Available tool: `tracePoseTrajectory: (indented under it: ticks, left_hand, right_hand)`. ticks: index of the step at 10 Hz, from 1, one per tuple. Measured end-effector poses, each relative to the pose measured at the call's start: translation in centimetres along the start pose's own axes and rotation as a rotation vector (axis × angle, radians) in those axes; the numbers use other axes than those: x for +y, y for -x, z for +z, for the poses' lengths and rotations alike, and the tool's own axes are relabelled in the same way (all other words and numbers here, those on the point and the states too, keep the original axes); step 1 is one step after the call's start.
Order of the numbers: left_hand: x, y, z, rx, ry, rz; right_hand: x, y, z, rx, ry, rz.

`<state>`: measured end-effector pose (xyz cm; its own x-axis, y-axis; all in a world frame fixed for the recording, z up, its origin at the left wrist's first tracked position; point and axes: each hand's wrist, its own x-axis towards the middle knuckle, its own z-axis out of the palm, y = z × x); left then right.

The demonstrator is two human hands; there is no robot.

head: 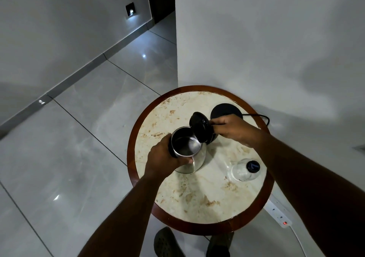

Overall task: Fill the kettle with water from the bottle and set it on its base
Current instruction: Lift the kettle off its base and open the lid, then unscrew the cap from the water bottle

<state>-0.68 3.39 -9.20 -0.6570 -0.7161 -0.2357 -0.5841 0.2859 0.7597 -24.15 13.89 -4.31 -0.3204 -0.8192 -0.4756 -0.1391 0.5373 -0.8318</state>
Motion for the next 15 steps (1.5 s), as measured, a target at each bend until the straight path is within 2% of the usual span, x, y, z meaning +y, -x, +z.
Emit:
tracePoseTrajectory:
  ticks: [1, 2, 3, 4, 5, 6, 7, 8, 9, 10, 13, 14, 15]
  left_hand:
    - [0.5, 0.4, 0.4, 0.027, -0.033, 0.013]
    - [0.3, 1.0, 0.9, 0.071, -0.037, 0.002]
    - [-1.0, 2.4, 2.2, 0.170, 0.123, -0.250]
    - [-3.1, 4.2, 3.9, 0.162, 0.252, -0.545]
    - [-4.0, 5.7, 5.9, -0.012, 0.093, -0.648]
    - [-2.9, 6.1, 8.4, -0.190, 0.014, -0.517]
    - [-0.1, 5.5, 10.7, -0.340, 0.085, -0.364]
    - [2.6, 4.5, 12.1, -0.417, 0.117, -0.177]
    - [4.8, 3.1, 12.9, -0.481, 0.043, 0.067]
    - [5.7, 2.0, 12.8, -0.524, 0.047, 0.215]
    - [4.9, 1.2, 11.7, -0.562, 0.080, 0.212]
    - [4.5, 0.9, 11.7, -0.580, 0.121, 0.194]
    - [4.4, 0.9, 11.6, -0.573, 0.147, 0.194]
  right_hand:
    - [-0.2, -0.1, 0.1, 0.034, 0.030, 0.021]
    - [-0.1, 1.1, 0.0, 0.163, 0.117, 0.025]
    - [0.6, 4.3, -0.9, 0.344, 0.390, -0.007]
    - [2.3, 8.6, -1.5, 0.445, 0.543, -0.030]
    - [3.9, 12.2, -0.7, 0.407, 0.696, 0.056]
    - [4.5, 13.5, 0.8, 0.411, 0.735, 0.043]
    - [4.6, 13.6, 1.8, 0.416, 0.824, -0.008]
    - [4.4, 13.4, 2.1, 0.395, 0.849, -0.028]
    - [3.9, 13.2, 2.3, 0.285, 0.862, -0.080]
    - [3.5, 12.9, 2.1, 0.188, 0.847, -0.146]
    - [2.8, 12.1, 3.1, 0.129, 1.041, -0.200]
    - [2.8, 11.9, 2.9, 0.080, 0.995, -0.212]
    - [2.3, 11.8, 3.0, -0.052, 1.068, -0.232]
